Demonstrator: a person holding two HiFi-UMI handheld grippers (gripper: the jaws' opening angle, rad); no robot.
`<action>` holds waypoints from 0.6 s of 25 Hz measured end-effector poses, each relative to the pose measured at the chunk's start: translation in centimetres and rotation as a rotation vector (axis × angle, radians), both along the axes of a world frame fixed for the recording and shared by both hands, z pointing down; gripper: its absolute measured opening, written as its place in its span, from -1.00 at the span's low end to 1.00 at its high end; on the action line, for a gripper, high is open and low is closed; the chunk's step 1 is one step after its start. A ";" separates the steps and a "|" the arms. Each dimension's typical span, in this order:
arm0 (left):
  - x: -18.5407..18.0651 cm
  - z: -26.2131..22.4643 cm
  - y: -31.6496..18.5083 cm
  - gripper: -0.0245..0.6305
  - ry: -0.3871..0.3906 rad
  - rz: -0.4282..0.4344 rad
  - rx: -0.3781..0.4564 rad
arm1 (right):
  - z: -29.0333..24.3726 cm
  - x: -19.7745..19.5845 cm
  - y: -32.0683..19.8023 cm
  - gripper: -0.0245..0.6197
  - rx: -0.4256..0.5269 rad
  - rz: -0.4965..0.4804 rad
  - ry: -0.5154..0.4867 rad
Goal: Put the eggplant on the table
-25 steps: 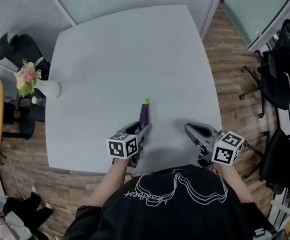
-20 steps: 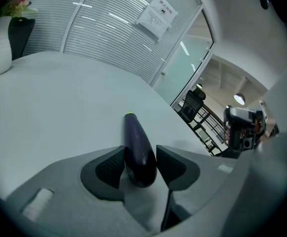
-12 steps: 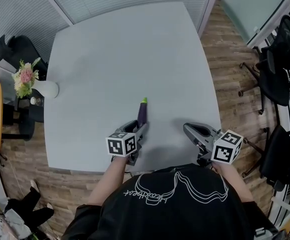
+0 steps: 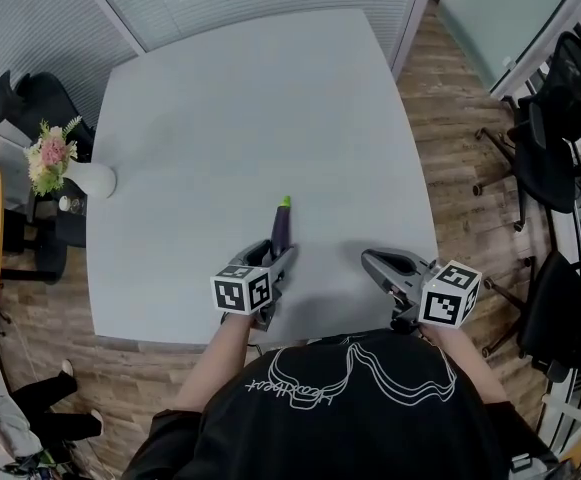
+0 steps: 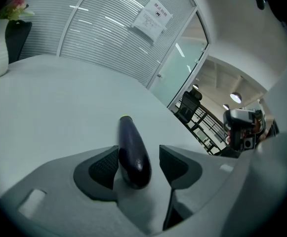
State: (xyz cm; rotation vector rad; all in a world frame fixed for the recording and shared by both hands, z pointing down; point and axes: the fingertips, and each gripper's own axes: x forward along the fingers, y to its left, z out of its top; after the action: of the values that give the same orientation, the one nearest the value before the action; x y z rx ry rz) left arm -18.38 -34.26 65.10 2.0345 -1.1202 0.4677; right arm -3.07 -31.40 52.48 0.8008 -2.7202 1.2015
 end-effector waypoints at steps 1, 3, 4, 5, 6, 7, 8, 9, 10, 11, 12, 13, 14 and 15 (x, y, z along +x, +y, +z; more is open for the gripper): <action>0.0 -0.2 0.0 -0.17 0.002 -0.002 0.005 | 0.0 0.0 0.1 -0.90 -0.001 -0.001 0.004; 0.0 -0.5 0.0 -0.15 0.006 -0.007 0.014 | -0.2 -0.2 0.2 -0.90 0.002 -0.005 0.000; -0.1 -0.7 0.1 -0.14 0.006 -0.010 0.019 | -0.3 -0.3 0.4 -0.90 0.005 -0.007 -0.004; -0.3 -1.0 0.3 -0.14 0.006 -0.015 0.025 | -0.4 -0.4 0.5 -0.90 0.009 -0.010 -0.006; -0.4 -1.3 0.4 -0.14 0.006 -0.020 0.034 | -0.5 -0.5 0.7 -0.90 0.012 -0.014 -0.005; -0.6 -1.7 0.6 -0.14 0.006 -0.026 0.044 | -0.7 -0.6 1.0 -0.90 0.018 -0.018 -0.005; -0.8 -2.1 0.7 -0.14 0.007 -0.031 0.057 | -0.8 -0.8 1.2 -0.90 0.026 -0.022 -0.006; -1.0 -2.6 0.9 -0.14 0.011 -0.035 0.068 | -1.0 -1.0 1.4 -0.90 0.035 -0.026 -0.011; -1.2 -3.0 1.1 -0.14 0.019 -0.038 0.077 | -1.3 -1.2 1.6 -0.90 0.044 -0.030 -0.018; -1.4 -3.5 1.3 -0.14 0.031 -0.040 0.083 | -1.5 -1.4 1.8 -0.90 0.052 -0.033 -0.024; -1.5 -4.0 1.6 -0.14 0.042 -0.043 0.091 | -1.6 -1.6 2.0 -0.90 0.059 -0.035 -0.027; -1.7 -4.7 1.8 -0.14 0.053 -0.048 0.102 | -1.8 -1.8 2.2 -0.90 0.065 -0.037 -0.029; -1.9 -5.4 2.1 -0.14 0.065 -0.053 0.118 | -2.0 -2.0 2.4 -0.90 0.073 -0.039 -0.032; -1.9 -6.3 2.4 -0.14 0.079 -0.055 0.137 | -2.2 -2.2 2.7 -0.90 0.081 -0.040 -0.032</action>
State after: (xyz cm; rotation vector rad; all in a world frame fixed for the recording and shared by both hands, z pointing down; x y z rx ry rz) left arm -20.29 -31.86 58.75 2.1145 -1.1845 0.2875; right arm -5.23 -28.73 50.29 0.7375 -2.8129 1.1131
